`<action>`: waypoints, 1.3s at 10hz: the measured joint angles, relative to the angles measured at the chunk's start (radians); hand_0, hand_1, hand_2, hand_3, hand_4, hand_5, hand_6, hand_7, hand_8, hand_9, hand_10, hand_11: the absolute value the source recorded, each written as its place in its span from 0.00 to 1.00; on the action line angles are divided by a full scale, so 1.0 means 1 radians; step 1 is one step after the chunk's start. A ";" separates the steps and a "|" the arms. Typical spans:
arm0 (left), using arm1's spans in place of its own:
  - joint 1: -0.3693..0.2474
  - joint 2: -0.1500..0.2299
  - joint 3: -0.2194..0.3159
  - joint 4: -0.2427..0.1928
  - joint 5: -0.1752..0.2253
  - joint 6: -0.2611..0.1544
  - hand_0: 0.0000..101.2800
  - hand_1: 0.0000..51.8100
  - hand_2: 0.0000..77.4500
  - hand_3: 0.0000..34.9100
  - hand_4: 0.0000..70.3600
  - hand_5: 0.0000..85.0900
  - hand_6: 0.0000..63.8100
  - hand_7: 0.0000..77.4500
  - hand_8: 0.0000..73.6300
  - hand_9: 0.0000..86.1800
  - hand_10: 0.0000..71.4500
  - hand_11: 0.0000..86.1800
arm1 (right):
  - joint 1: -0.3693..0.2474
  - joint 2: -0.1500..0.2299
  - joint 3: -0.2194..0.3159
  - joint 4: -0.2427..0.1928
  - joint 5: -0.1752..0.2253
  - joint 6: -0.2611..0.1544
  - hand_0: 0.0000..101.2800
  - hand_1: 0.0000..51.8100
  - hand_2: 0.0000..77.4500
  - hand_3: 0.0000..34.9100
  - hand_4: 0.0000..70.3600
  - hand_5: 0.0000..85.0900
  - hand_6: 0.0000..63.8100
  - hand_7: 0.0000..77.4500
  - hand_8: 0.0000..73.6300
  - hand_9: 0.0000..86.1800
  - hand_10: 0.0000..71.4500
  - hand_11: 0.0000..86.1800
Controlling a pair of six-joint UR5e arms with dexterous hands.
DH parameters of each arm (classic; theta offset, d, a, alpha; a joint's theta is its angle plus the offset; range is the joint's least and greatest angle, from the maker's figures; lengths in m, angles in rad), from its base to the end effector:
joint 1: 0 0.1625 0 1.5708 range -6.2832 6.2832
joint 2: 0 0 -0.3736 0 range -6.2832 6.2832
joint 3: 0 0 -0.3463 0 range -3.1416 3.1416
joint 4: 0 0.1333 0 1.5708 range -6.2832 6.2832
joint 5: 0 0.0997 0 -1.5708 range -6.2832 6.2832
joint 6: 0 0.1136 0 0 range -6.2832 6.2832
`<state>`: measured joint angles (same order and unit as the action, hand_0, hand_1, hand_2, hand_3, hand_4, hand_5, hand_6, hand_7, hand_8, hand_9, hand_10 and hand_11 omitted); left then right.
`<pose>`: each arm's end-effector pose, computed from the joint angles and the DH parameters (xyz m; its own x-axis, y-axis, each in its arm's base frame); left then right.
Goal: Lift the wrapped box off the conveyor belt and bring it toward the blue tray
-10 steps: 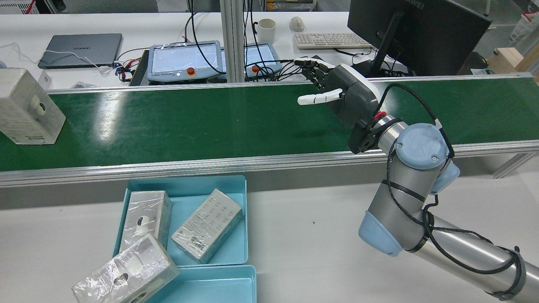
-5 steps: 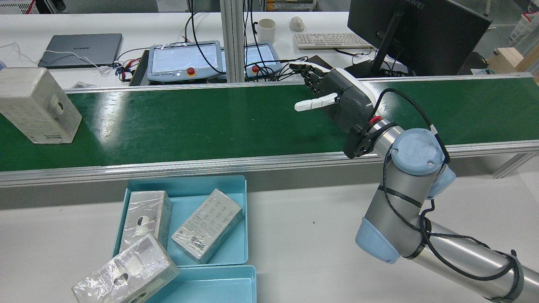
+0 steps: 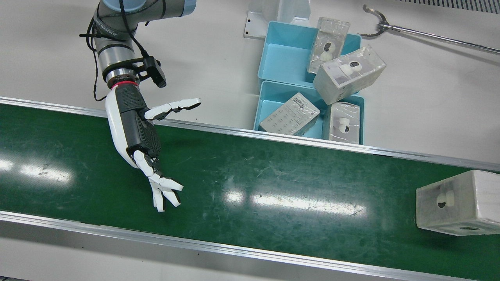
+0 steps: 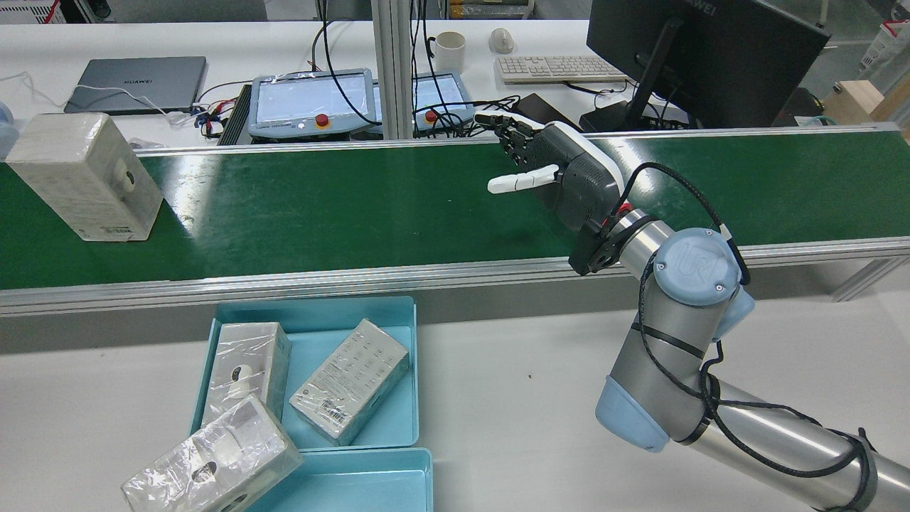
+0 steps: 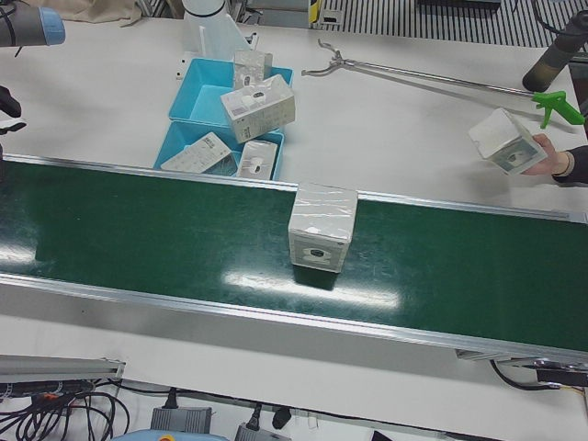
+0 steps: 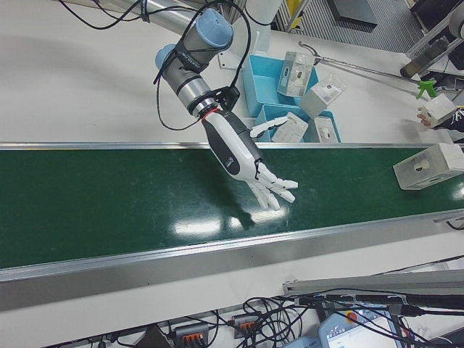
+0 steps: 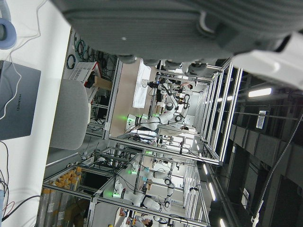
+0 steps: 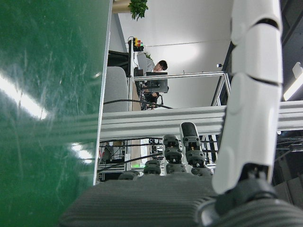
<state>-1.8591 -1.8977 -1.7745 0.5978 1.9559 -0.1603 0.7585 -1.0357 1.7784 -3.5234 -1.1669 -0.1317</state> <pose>-0.2339 -0.4699 0.4476 -0.9793 -0.0843 0.1842 -0.1777 -0.0788 -0.9809 -0.2975 -0.5271 0.3061 -0.9253 0.3791 -0.0147 0.1360 0.2952 -0.9457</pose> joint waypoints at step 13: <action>0.000 0.000 0.000 0.000 0.000 0.000 0.00 0.00 0.01 0.00 0.00 0.01 0.01 0.01 0.01 0.00 0.00 0.01 | 0.008 -0.005 -0.053 0.096 -0.001 0.015 0.46 0.25 0.13 0.00 0.15 0.26 0.08 0.05 0.02 0.04 0.00 0.01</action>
<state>-1.8592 -1.8978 -1.7745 0.5978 1.9559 -0.1603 0.7661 -1.0411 1.7259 -3.4275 -1.1682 -0.1166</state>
